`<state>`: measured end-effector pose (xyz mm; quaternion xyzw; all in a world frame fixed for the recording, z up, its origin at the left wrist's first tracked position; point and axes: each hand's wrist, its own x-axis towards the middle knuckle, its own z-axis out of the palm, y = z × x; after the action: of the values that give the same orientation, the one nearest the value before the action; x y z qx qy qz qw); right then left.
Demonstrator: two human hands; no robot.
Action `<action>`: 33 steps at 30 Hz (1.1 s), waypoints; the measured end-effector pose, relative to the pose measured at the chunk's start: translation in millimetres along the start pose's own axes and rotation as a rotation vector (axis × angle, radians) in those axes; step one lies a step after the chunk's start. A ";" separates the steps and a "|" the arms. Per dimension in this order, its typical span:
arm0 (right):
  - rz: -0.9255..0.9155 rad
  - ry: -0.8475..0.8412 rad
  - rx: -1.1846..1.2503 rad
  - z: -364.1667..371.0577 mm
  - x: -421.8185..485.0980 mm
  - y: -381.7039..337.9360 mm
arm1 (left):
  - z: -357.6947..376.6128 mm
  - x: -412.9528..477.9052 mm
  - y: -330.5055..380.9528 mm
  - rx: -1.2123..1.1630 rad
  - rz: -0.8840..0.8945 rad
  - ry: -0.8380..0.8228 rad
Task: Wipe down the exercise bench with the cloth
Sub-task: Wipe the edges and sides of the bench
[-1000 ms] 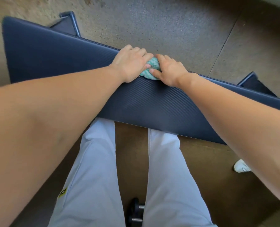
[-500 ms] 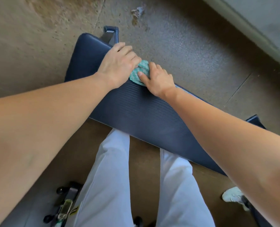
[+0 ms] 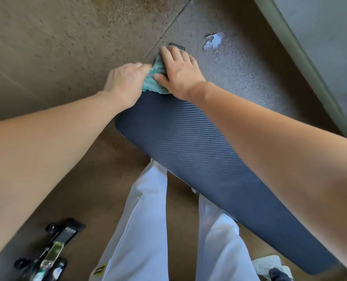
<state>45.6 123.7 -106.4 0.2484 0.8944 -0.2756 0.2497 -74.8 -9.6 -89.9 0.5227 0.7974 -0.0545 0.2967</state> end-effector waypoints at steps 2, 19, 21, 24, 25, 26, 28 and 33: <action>-0.113 -0.062 -0.246 -2.3 7.8 -17.7 | 7.7 -24.1 -13.0 -0.062 -0.033 -0.058; -0.367 -0.061 -0.518 105.0 -68.4 -121.2 | 91.6 -152.1 -10.6 -0.610 -0.690 -0.279; -0.352 0.025 -0.486 117.9 -88.6 -114.7 | 90.5 -150.9 -2.6 -0.848 -0.832 -0.283; -0.314 0.069 -0.462 131.2 -122.3 -99.4 | 81.6 -148.8 9.9 -1.483 -1.062 -0.154; -0.301 0.064 -0.454 134.9 -133.6 -93.3 | 78.3 -148.8 14.5 -1.639 -1.102 -0.125; -0.293 0.057 -0.436 138.0 -144.7 -87.1 | 76.5 -148.8 19.5 -1.735 -1.104 -0.113; -0.290 0.033 -0.391 140.4 -165.2 -74.9 | 77.4 -148.7 29.3 -1.827 -1.074 -0.124; -0.227 -0.023 -0.339 155.0 -213.1 -43.4 | 87.1 -151.7 57.8 -1.815 -1.108 -0.178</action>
<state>228.6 -68.7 -78.1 0.0973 0.9474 -0.1505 0.2653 53.6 -139.9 -67.8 -0.3353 0.6414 0.3947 0.5660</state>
